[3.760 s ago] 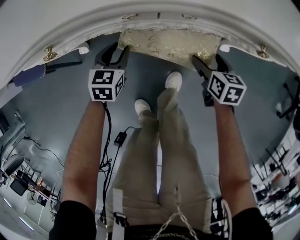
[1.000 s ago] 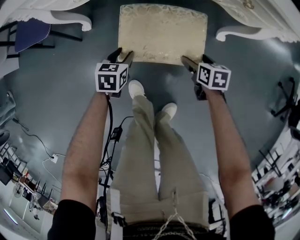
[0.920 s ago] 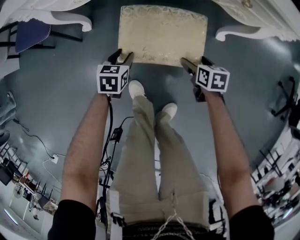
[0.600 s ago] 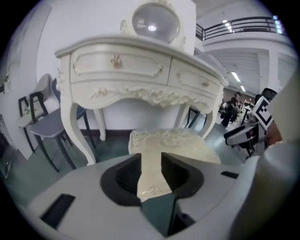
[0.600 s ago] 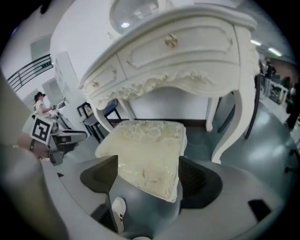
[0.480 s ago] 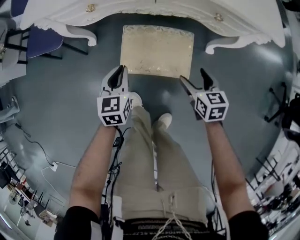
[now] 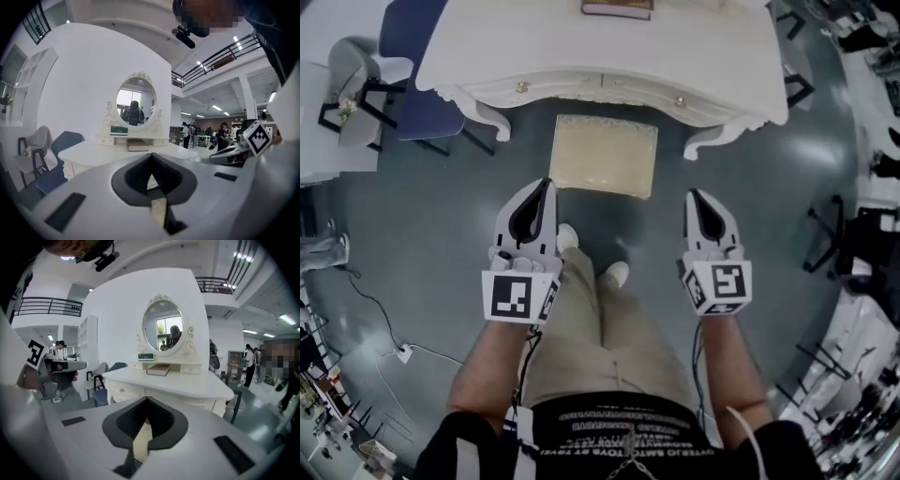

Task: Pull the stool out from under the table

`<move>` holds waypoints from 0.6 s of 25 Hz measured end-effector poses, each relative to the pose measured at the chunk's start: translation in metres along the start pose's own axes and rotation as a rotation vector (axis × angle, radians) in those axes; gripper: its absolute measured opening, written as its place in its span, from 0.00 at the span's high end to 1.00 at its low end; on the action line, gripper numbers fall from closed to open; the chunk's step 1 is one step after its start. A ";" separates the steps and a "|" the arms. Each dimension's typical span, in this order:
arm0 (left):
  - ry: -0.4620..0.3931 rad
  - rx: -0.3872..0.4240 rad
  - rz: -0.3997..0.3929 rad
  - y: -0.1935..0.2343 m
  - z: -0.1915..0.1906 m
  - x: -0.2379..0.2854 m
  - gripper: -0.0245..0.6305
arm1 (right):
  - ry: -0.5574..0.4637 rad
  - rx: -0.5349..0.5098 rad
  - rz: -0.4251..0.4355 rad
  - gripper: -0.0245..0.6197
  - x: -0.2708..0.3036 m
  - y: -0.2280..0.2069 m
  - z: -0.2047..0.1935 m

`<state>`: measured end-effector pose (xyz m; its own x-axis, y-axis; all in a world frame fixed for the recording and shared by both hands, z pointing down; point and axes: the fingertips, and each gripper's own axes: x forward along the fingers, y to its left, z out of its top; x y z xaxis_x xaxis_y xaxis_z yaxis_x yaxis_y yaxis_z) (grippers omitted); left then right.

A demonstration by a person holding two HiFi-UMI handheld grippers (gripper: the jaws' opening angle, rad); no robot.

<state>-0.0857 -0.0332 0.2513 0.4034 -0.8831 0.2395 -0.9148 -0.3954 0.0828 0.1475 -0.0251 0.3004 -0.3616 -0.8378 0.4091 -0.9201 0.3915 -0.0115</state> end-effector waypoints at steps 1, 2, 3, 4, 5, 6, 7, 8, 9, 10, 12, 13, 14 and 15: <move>-0.005 0.010 -0.011 -0.004 0.013 -0.009 0.96 | -0.016 -0.014 -0.007 0.96 -0.012 0.002 0.012; -0.013 0.023 -0.018 -0.006 0.025 -0.017 0.96 | -0.031 -0.024 -0.010 0.96 -0.023 0.004 0.023; -0.026 0.033 -0.018 -0.006 0.038 -0.025 0.96 | -0.048 -0.031 -0.009 0.96 -0.031 0.008 0.037; -0.040 0.035 -0.013 -0.005 0.052 -0.031 0.96 | -0.062 -0.041 -0.004 0.96 -0.037 0.011 0.050; -0.051 0.027 -0.006 -0.005 0.066 -0.037 0.96 | -0.069 -0.057 0.002 0.96 -0.044 0.014 0.063; -0.057 0.010 0.000 -0.007 0.079 -0.043 0.96 | -0.070 -0.077 0.007 0.96 -0.053 0.015 0.075; -0.061 -0.008 0.002 -0.012 0.090 -0.049 0.96 | -0.076 -0.096 0.014 0.96 -0.063 0.016 0.087; -0.063 -0.019 -0.001 -0.020 0.101 -0.054 0.96 | -0.090 -0.109 0.023 0.96 -0.073 0.017 0.100; -0.064 -0.018 -0.004 -0.029 0.112 -0.061 0.96 | -0.108 -0.114 0.035 0.96 -0.083 0.018 0.112; -0.066 -0.009 -0.005 -0.038 0.122 -0.068 0.96 | -0.122 -0.109 0.045 0.96 -0.094 0.020 0.123; -0.074 0.014 -0.003 -0.056 0.142 -0.085 0.96 | -0.127 -0.085 0.061 0.96 -0.117 0.025 0.136; -0.084 0.023 -0.001 -0.063 0.152 -0.094 0.96 | -0.127 -0.082 0.066 0.96 -0.128 0.029 0.141; -0.095 0.032 0.003 -0.069 0.162 -0.103 0.96 | -0.130 -0.082 0.071 0.96 -0.139 0.032 0.147; -0.107 0.039 0.007 -0.074 0.172 -0.112 0.96 | -0.134 -0.085 0.075 0.96 -0.151 0.036 0.154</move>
<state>-0.0593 0.0512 0.0520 0.3984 -0.9071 0.1355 -0.9171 -0.3964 0.0429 0.1454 0.0571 0.0981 -0.4507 -0.8460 0.2849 -0.8759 0.4807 0.0419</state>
